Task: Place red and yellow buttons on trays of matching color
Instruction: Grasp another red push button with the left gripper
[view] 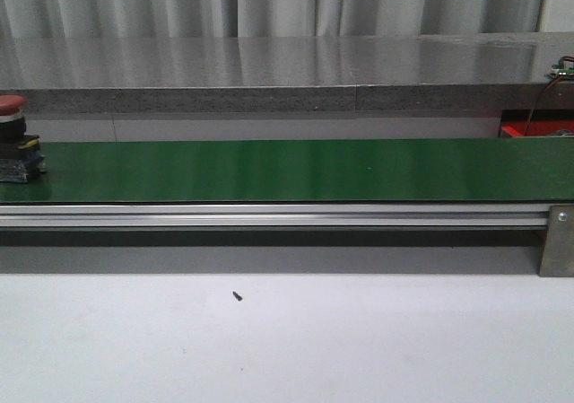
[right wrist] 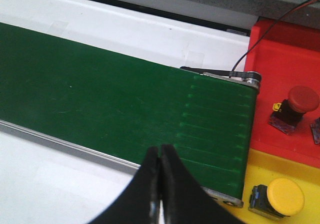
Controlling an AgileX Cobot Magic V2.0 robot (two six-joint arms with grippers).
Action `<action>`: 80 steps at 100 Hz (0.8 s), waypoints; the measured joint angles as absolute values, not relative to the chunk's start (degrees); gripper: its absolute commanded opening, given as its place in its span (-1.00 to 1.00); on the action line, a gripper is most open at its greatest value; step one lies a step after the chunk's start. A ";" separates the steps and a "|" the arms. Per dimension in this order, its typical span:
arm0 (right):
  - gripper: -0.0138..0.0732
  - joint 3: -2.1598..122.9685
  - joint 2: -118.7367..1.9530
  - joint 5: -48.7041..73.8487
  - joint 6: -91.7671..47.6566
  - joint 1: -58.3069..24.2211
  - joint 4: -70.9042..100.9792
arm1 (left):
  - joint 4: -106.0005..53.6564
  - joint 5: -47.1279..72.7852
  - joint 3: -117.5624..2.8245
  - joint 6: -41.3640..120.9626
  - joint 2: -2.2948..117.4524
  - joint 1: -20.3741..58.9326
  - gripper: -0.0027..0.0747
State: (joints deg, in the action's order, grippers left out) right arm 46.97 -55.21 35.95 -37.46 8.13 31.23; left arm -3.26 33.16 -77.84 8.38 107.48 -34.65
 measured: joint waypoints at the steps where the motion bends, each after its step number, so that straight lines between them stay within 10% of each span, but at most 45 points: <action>1: -0.84 46.97 -55.21 35.95 -37.46 8.13 31.23 | -3.26 33.18 -77.84 8.38 107.80 -34.65 0.59; 80: -0.84 46.97 -55.21 35.95 -37.46 8.13 31.23 | -3.20 30.16 -83.98 8.38 116.46 -31.46 0.57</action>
State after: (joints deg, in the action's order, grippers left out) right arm 46.97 -55.21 35.95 -37.46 8.13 31.23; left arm -3.20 30.16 -83.98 8.38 116.46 -31.46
